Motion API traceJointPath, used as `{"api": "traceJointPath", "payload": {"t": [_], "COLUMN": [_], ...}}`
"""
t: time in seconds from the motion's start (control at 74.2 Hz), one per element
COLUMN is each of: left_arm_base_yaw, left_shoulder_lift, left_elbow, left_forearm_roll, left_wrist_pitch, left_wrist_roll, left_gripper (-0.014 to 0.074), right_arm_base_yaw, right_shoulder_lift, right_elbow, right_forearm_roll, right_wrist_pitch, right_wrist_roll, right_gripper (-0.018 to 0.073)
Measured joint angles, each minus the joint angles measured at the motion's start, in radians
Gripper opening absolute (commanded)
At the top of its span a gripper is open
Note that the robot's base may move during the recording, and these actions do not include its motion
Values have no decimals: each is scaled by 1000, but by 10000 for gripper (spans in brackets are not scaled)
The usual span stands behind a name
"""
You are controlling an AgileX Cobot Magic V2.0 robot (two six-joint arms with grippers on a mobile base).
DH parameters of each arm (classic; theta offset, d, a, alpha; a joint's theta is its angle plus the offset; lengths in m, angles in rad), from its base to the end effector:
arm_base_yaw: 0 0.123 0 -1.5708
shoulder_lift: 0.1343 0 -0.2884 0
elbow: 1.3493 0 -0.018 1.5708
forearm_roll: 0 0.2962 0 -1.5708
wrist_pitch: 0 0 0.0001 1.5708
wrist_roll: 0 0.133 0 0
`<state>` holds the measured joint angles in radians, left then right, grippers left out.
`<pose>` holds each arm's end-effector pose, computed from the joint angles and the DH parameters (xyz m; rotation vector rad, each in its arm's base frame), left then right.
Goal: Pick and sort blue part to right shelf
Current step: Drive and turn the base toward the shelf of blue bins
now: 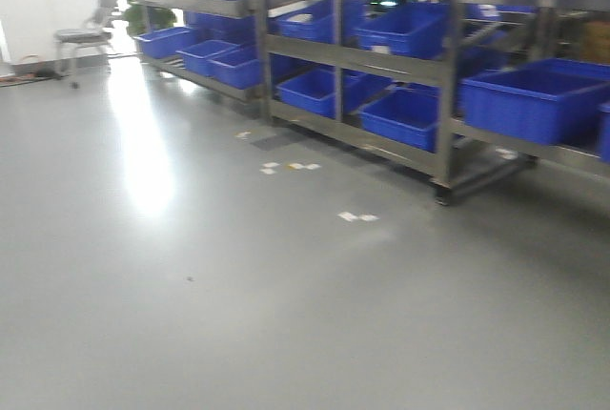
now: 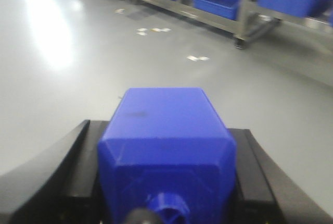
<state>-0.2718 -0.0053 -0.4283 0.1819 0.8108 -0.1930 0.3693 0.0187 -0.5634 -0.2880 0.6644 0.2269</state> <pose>0.0900 -0.0070 0.2863 0.0980 1.8489 -0.1143 0.0777 0.0051 0.3547 -0.1563 1.5770 0.1477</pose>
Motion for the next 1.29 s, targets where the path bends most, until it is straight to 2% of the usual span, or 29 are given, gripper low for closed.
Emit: {"api": "traceJointPath", "payload": {"t": [1.294], "left_arm_base_yaw": [9], "left_shoulder_lift": [0], "left_elbow": [0], "left_forearm_roll": [-4], "left_wrist_pitch": [0], "left_wrist_roll": [0], "left_gripper": [251], "right_arm_base_yaw": [0], "right_shoulder_lift": [0], "right_elbow": [0], "right_forearm_roll": [-2], "right_wrist_pitch": [0], "right_wrist_roll": [0], "right_gripper": [257]}}
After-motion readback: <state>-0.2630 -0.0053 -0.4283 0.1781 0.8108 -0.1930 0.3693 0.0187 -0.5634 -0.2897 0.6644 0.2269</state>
